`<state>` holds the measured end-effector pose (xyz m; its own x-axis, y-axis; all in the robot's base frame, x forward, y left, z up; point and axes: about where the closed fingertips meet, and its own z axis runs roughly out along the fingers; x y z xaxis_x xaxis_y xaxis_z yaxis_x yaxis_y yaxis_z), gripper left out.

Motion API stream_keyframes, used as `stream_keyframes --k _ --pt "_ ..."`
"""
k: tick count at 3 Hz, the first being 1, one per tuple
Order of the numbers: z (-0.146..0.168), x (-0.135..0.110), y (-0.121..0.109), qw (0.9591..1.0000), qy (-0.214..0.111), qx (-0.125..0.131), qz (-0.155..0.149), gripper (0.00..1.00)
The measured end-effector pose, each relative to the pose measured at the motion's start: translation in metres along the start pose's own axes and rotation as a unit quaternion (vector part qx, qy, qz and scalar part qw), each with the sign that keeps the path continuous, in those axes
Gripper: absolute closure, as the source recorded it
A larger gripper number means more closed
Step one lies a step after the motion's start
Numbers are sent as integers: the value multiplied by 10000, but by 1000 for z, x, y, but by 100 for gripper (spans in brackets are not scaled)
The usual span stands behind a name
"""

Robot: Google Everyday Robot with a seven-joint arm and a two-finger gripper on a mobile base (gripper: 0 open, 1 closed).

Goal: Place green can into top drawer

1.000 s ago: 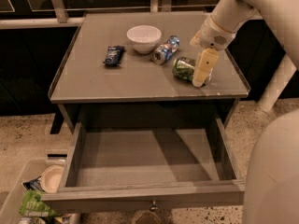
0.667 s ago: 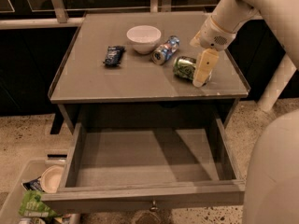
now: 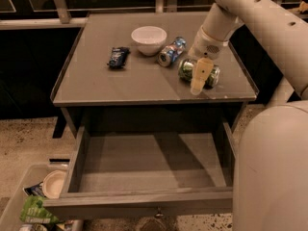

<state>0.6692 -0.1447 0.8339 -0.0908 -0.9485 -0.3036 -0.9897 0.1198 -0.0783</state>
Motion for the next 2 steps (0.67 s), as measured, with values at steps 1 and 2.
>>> stream_keyframes --k 1,2 --pt "1 0 0 10000 1 -1 -4 0" --pt "1 0 0 10000 1 -1 -4 17"
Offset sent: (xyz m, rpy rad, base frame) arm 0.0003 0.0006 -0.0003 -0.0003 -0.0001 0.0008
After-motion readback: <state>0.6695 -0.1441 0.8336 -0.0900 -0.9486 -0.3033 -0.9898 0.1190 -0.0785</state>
